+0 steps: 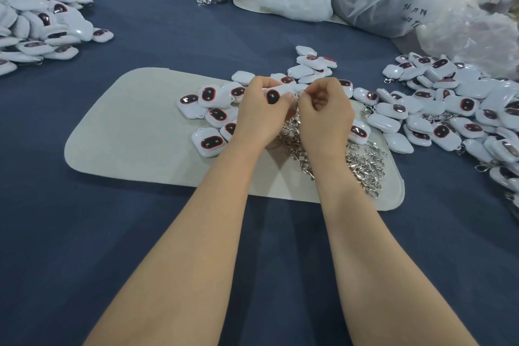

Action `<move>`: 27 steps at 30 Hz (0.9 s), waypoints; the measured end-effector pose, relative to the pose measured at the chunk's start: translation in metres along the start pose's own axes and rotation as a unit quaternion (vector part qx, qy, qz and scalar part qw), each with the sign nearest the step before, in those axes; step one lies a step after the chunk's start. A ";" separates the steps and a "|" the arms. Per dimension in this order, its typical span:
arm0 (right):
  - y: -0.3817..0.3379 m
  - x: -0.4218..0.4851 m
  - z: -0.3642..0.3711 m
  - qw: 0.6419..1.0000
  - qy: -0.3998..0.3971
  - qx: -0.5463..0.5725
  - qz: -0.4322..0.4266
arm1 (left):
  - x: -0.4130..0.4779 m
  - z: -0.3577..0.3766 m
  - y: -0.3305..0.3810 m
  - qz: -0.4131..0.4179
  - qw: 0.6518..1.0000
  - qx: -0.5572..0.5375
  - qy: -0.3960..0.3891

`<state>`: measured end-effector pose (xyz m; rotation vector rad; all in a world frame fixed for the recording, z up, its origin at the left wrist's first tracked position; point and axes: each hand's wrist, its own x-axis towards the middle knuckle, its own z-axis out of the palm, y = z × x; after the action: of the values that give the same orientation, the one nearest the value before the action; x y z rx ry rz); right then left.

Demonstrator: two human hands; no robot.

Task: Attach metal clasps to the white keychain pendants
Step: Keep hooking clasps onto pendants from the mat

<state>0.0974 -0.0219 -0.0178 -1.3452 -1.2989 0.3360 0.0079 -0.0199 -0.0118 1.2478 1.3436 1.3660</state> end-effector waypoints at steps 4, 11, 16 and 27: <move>0.001 0.001 -0.001 1.000 0.015 -0.004 0.013 | -0.002 0.001 0.002 -0.013 1.000 -0.007 0.006; 0.000 0.001 -0.001 1.000 0.001 -0.016 0.015 | -0.002 0.000 0.003 -0.015 1.000 0.015 0.001; 0.001 0.000 0.000 1.000 -0.004 -0.028 -0.002 | -0.002 0.000 0.003 -0.003 1.000 0.027 0.007; 0.007 -0.001 0.002 0.992 -0.018 -0.102 -0.073 | 0.000 0.000 -0.002 0.025 0.999 0.024 0.028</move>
<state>0.0988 -0.0192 -0.0244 -1.4096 -1.4837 0.1288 0.0074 -0.0202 -0.0135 1.2925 1.3986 1.4199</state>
